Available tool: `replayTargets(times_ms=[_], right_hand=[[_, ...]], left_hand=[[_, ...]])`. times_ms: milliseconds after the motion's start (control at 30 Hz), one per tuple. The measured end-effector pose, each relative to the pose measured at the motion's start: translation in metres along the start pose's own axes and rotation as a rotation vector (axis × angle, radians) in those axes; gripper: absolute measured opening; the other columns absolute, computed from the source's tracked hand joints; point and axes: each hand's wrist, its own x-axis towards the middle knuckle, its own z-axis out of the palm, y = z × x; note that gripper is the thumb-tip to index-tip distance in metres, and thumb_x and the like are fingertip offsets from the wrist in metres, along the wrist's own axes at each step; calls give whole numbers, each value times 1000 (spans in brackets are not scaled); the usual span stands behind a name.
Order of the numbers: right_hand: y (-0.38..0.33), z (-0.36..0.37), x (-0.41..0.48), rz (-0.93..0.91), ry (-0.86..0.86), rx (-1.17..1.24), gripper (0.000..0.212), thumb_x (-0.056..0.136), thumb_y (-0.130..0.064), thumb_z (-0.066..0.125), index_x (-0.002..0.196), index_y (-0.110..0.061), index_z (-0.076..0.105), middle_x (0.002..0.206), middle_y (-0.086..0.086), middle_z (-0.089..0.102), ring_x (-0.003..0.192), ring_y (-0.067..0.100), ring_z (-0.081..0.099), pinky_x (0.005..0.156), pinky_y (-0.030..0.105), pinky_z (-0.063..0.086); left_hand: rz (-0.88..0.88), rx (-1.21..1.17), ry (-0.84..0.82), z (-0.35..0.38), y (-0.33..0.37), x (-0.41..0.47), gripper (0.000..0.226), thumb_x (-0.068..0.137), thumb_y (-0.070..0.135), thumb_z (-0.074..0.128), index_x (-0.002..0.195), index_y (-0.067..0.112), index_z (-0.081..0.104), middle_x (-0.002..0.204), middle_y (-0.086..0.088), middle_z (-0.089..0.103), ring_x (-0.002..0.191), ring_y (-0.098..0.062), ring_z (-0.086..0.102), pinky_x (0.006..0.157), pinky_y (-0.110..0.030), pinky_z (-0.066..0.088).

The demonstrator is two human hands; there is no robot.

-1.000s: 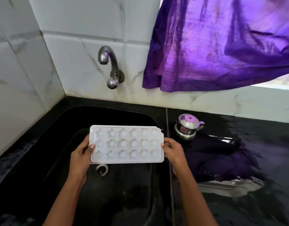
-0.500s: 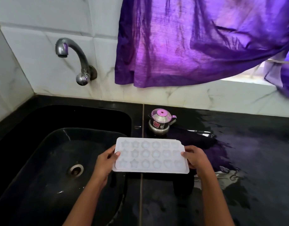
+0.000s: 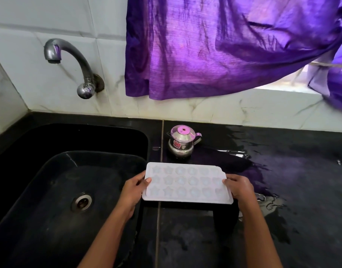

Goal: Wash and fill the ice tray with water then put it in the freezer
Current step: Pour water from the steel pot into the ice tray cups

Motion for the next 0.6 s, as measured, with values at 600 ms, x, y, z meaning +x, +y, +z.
replayTargets(times_ms=[600], right_hand=[[-84,51,47,-178,-340,597,40,97,-24,46,137,-17,41,137,0,45,127,17,43,108,33,35]], left_hand=[[229,321,-50,67,62,85,76,82,32,70,144,12,31,146,-8,38,134,-21,38,111,-38,33]])
